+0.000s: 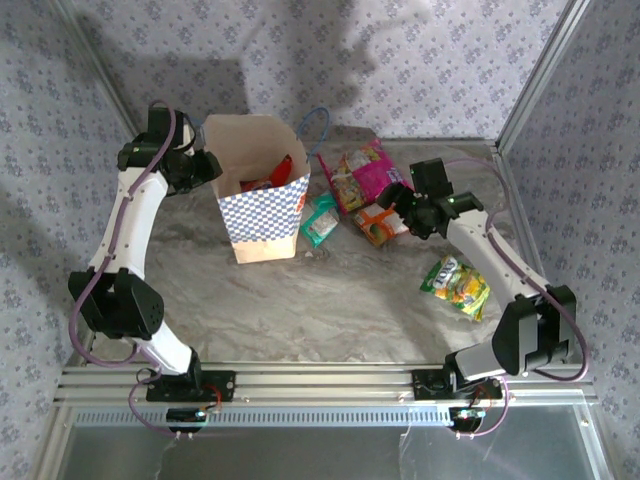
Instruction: Place the snacks into the paper bag
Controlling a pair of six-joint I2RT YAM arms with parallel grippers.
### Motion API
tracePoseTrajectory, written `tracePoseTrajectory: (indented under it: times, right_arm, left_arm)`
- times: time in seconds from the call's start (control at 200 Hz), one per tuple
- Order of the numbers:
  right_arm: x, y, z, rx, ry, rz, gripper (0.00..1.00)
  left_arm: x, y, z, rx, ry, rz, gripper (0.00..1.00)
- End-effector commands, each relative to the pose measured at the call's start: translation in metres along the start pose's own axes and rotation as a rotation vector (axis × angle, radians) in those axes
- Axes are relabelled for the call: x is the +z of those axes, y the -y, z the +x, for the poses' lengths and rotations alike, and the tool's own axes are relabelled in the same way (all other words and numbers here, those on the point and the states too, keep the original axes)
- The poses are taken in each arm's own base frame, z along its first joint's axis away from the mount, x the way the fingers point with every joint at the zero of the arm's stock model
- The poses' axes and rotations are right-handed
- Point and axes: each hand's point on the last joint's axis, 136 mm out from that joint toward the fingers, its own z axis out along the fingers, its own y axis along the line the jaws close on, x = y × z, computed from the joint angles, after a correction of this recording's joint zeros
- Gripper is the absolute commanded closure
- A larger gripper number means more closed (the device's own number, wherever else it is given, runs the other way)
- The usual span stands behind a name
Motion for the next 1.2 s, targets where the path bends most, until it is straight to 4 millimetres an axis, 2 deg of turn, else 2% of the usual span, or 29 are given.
tracePoseTrajectory:
  times: [0.0, 0.285, 0.54, 0.755, 1.194]
  right_arm:
    - [0.013, 0.004, 0.000, 0.030, -0.017, 0.006, 0.07]
    - [0.046, 0.021, 0.008, 0.049, -0.068, 0.084, 0.07]
    - [0.072, 0.028, 0.014, 0.057, -0.113, 0.109, 0.06]
    - [0.091, 0.039, 0.019, 0.112, -0.144, 0.138, 0.04]
    - [0.123, 0.051, 0.023, 0.155, -0.175, 0.158, 0.05]
  left_arm:
    - [-0.009, 0.005, -0.006, 0.028, 0.017, -0.002, 0.59]
    - [-0.013, 0.006, -0.007, 0.034, 0.021, 0.003, 0.59]
    - [-0.011, 0.004, -0.007, 0.038, 0.017, -0.008, 0.59]
    - [-0.013, 0.002, -0.008, 0.049, 0.022, -0.023, 0.59]
    - [-0.014, 0.000, -0.008, 0.060, 0.024, -0.039, 0.59]
